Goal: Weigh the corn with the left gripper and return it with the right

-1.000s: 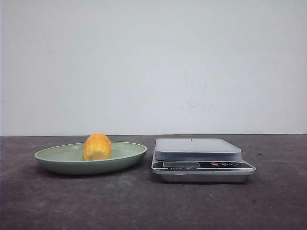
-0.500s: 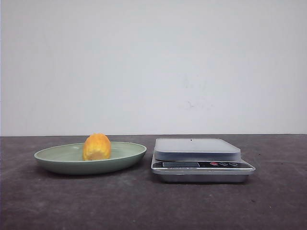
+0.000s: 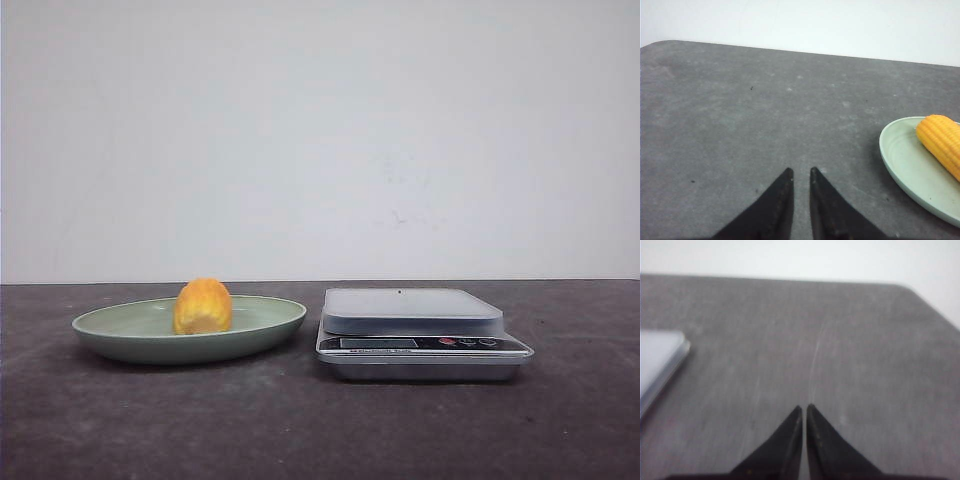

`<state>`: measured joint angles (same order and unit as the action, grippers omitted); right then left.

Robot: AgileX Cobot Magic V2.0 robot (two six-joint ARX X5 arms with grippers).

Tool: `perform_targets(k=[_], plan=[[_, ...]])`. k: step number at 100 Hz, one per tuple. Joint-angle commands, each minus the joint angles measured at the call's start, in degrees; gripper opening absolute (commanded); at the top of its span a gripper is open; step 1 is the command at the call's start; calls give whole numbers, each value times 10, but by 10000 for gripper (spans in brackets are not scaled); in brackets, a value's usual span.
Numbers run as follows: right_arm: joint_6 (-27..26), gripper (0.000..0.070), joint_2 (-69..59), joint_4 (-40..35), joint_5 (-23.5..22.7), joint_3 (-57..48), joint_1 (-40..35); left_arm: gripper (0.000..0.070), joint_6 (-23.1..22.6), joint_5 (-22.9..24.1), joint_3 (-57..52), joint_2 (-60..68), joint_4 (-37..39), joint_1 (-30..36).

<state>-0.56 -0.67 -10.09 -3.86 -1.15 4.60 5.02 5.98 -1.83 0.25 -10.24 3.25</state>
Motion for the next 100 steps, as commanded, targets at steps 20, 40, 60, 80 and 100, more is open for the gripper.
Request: perform_targets(k=[20,40,60,80,100], plan=[[2,9,4,-3,33,6,1,19,-9,0,9,-1,-4,0],[-5,9,4,0,32,6,1,19,-9,0,9,-1,-4,0],[-5,9,4,13,33,6,1,19,-9,0,9,-1,-4,0],[-5,9,4,13,33,6,1,19,-9,0,9,-1,-4,0],[-5,9,4,13,33,6,1,19,-9,0,9,-1,-4,0]])
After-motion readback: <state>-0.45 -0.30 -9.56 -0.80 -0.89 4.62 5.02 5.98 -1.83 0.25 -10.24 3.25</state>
